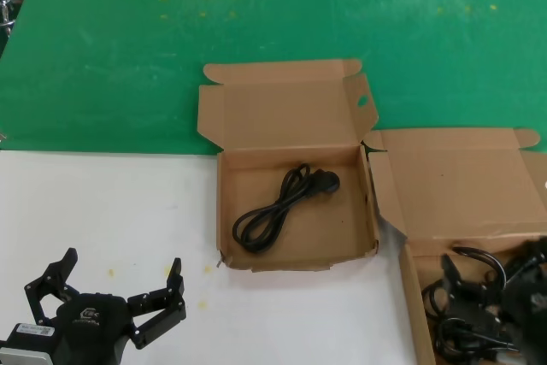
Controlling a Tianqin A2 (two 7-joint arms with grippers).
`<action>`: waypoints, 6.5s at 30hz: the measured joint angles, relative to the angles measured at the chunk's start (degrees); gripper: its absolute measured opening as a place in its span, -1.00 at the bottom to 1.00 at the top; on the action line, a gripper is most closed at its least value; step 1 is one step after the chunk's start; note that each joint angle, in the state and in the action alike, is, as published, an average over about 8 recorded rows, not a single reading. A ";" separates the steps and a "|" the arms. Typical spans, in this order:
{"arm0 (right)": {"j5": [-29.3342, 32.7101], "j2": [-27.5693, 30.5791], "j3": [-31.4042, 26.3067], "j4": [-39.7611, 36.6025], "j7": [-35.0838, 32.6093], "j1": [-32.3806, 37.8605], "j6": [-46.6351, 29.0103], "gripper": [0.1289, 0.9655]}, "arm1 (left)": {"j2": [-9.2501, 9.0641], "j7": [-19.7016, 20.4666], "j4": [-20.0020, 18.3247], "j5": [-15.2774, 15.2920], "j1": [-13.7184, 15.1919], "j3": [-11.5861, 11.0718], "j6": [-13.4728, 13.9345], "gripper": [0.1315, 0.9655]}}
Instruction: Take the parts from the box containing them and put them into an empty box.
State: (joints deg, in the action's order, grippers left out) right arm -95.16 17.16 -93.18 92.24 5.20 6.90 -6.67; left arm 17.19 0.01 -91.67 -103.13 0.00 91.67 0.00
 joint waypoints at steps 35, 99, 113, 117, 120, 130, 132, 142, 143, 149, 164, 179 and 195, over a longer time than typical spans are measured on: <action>-6.25 0.02 1.18 -0.45 -4.08 -5.40 5.22 1.00 | 0.00 0.00 0.00 -0.01 0.00 0.00 0.00 1.00; -6.25 0.02 1.18 -0.45 -4.07 -5.40 5.22 1.00 | 0.00 -0.01 0.00 -0.01 0.00 0.00 0.00 1.00; -6.25 0.02 1.18 -0.45 -4.07 -5.40 5.22 1.00 | 0.00 -0.01 0.00 -0.01 0.00 0.00 0.00 1.00; -6.25 0.02 1.18 -0.45 -4.07 -5.40 5.22 1.00 | 0.00 -0.01 0.00 -0.01 0.00 0.00 0.00 1.00; -6.25 0.02 1.18 -0.45 -4.07 -5.40 5.22 1.00 | 0.00 -0.01 0.00 -0.01 0.00 0.00 0.00 1.00; -6.25 0.02 1.18 -0.45 -4.07 -5.40 5.22 1.00 | 0.00 -0.01 0.00 -0.01 0.00 0.00 0.00 1.00; -6.25 0.02 1.18 -0.45 -4.07 -5.40 5.22 1.00 | 0.00 -0.01 0.00 -0.01 0.00 0.00 0.00 1.00; -6.25 0.02 1.18 -0.45 -4.07 -5.40 5.22 1.00 | 0.00 -0.01 0.00 -0.01 0.00 0.00 0.00 1.00; -6.25 0.02 1.18 -0.45 -4.07 -5.40 5.22 1.00 | 0.00 -0.01 0.00 -0.01 0.00 0.00 0.00 1.00; -6.25 0.02 1.18 -0.45 -4.07 -5.40 5.22 1.00 | 0.00 -0.01 0.00 -0.01 0.00 0.00 0.00 1.00; -6.25 0.02 1.18 -0.45 -4.07 -5.40 5.22 1.00 | 0.00 -0.01 0.00 -0.01 0.00 0.00 0.00 1.00; -6.25 0.02 1.18 -0.45 -4.07 -5.40 5.22 1.00 | 0.00 -0.01 0.00 -0.01 0.00 0.00 0.00 1.00; -6.25 0.02 1.18 -0.45 -4.07 -5.40 5.22 1.00 | 0.00 -0.01 0.00 -0.01 0.00 0.00 0.00 1.00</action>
State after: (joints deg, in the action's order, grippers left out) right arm -101.41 17.18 -92.00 91.80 1.13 1.50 -1.45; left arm 17.19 0.00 -91.67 -103.13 0.00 91.67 0.00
